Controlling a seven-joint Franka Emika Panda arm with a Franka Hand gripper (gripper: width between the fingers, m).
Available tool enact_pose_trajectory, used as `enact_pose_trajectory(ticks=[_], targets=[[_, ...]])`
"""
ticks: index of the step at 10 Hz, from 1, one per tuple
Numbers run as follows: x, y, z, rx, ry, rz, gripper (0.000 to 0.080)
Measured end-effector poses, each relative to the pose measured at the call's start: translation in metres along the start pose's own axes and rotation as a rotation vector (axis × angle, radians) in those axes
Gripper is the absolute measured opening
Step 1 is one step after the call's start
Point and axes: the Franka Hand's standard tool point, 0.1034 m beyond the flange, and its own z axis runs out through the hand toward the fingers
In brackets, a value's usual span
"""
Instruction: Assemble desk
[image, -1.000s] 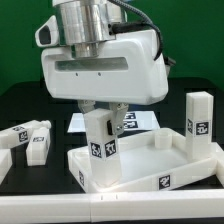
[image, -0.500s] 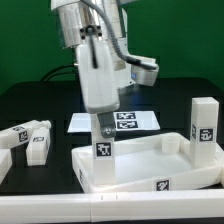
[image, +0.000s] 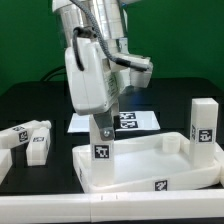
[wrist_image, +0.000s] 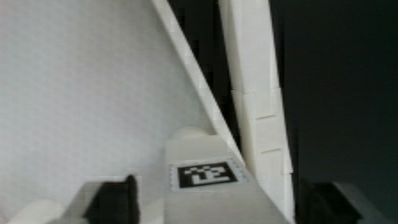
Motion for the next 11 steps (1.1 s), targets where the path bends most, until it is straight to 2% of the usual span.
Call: enact_pose_trajectory(ticks=[1, 2, 3, 6, 7, 8, 9, 11], targets=[[-0.001, 0.005, 0.0, -0.047, -0.026, -0.175, 0.0586], [-0.005, 0.005, -0.002, -0.099, -0.045, -0.399, 0.0635], [-0.004, 0.002, -0.002, -0.086, -0.037, -0.421, 0.0635], [-0.002, 0.002, -0.002, -0.084, -0.045, -0.651, 0.0648], [0.004, 0.0, -0.005, -0.084, -0.039, -0.762, 0.0648], [0.01, -0.007, -0.012, -0.109, -0.001, -0.978, 0.0648], [0.007, -0.013, -0.014, -0.122, 0.017, -1.107, 0.0648], [0.009, -0.01, -0.012, -0.124, 0.016, -1.072, 0.0645]])
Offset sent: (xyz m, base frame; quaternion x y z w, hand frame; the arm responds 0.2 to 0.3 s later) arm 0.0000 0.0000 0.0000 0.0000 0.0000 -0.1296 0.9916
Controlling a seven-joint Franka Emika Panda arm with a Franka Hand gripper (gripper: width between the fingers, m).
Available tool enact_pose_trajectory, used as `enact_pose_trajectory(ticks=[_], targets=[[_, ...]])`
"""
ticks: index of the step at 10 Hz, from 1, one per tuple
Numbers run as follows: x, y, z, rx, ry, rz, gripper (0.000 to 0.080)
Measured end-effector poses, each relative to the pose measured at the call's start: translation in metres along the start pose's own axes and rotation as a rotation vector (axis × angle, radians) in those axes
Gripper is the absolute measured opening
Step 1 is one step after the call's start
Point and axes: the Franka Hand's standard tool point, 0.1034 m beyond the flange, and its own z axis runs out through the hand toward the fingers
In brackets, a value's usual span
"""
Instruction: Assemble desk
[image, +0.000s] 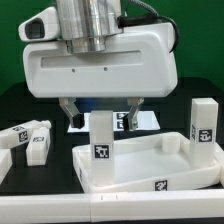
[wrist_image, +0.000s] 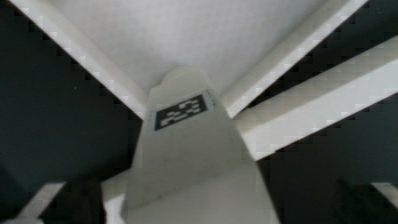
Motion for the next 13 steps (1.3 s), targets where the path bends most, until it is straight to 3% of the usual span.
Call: enact_pose_trajectory(ticks=[2, 4, 6, 10, 13], targets=[[-0.0004, -0.0008, 0.0002, 0.003, -0.001, 0.06, 0.0285], [0.0004, 0.0004, 0.0001, 0.002, 0.0, 0.205, 0.0286], [0.0007, -0.0002, -0.0007, 0.004, 0.003, 0.547, 0.0286], [0.0045, 0.0082, -0.0005, 0.063, -0.026, 1.099, 0.0286], [0.0043, 0.0061, 0.0, 0.064, -0.025, 1.264, 0.0287]])
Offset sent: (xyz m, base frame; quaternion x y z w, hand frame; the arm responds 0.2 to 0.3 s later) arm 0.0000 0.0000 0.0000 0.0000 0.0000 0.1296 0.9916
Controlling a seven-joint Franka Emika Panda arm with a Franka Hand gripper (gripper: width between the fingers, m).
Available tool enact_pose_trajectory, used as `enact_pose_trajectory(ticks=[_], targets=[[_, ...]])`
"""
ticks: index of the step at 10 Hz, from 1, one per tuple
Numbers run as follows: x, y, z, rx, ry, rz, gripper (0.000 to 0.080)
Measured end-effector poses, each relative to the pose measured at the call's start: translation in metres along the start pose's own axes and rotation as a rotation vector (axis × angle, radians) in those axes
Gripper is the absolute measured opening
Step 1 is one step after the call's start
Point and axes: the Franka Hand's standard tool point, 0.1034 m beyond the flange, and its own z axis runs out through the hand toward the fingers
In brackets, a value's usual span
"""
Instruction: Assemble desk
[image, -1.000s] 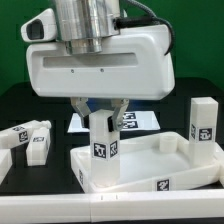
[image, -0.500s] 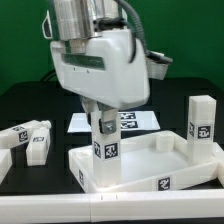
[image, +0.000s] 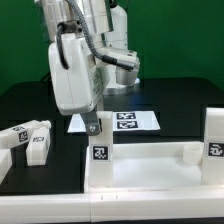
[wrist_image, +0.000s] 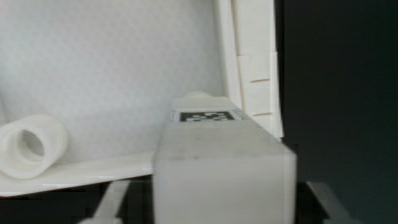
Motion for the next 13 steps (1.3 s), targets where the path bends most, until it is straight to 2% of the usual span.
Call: enact_pose_trajectory(ticks=[1, 2, 3, 4, 5, 6, 7, 13], targets=[[0.001, 0.0, 0.0, 0.0, 0.001, -0.003, 0.0287], [0.0, 0.0, 0.0, 0.0, 0.001, -0.006, 0.0359], [-0.001, 0.0, -0.001, 0.0, 0.0, -0.013, 0.0359], [-0.006, -0.001, -0.005, 0.003, -0.005, -0.03, 0.0554], [-0.013, -0.001, -0.016, -0.015, -0.018, -0.085, 0.0554], [-0.021, -0.005, -0.032, -0.045, -0.031, -0.143, 0.0634], [-0.025, -0.011, -0.036, -0.032, -0.033, -0.151, 0.0645], [-0.025, -0.01, -0.033, -0.035, -0.033, -0.149, 0.0649]])
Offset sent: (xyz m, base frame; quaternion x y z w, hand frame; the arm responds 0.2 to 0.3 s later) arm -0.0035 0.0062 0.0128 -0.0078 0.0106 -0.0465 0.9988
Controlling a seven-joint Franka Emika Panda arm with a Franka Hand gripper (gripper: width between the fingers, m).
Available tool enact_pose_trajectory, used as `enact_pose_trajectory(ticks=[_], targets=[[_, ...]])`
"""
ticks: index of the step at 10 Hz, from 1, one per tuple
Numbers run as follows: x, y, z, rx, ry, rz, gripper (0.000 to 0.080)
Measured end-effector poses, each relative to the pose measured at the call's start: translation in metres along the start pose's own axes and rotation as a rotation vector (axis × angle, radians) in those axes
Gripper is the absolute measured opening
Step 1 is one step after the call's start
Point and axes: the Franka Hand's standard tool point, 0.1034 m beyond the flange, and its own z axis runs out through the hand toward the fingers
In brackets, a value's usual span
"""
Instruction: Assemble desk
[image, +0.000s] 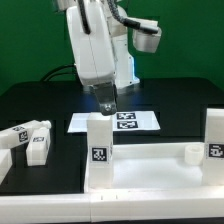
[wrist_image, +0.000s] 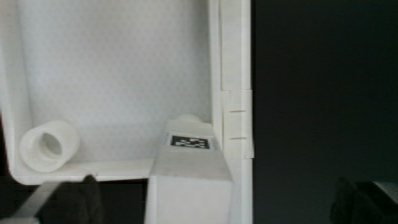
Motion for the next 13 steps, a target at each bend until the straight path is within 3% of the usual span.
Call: enact_pose_trajectory(ticks=[3, 8, 11, 12, 13], targets=[[-0.004, -0.003, 0.003, -0.017, 0.01, 0.024, 0.0649], [-0.009, -0.002, 0.007, -0.021, 0.012, 0.027, 0.0649], [-0.057, 0.041, 0.031, -0.089, 0.008, 0.035, 0.0649], [-0.069, 0.048, 0.035, -0.107, 0.006, 0.021, 0.0649], [-0.067, 0.045, 0.031, -0.114, 0.005, 0.016, 0.0649]])
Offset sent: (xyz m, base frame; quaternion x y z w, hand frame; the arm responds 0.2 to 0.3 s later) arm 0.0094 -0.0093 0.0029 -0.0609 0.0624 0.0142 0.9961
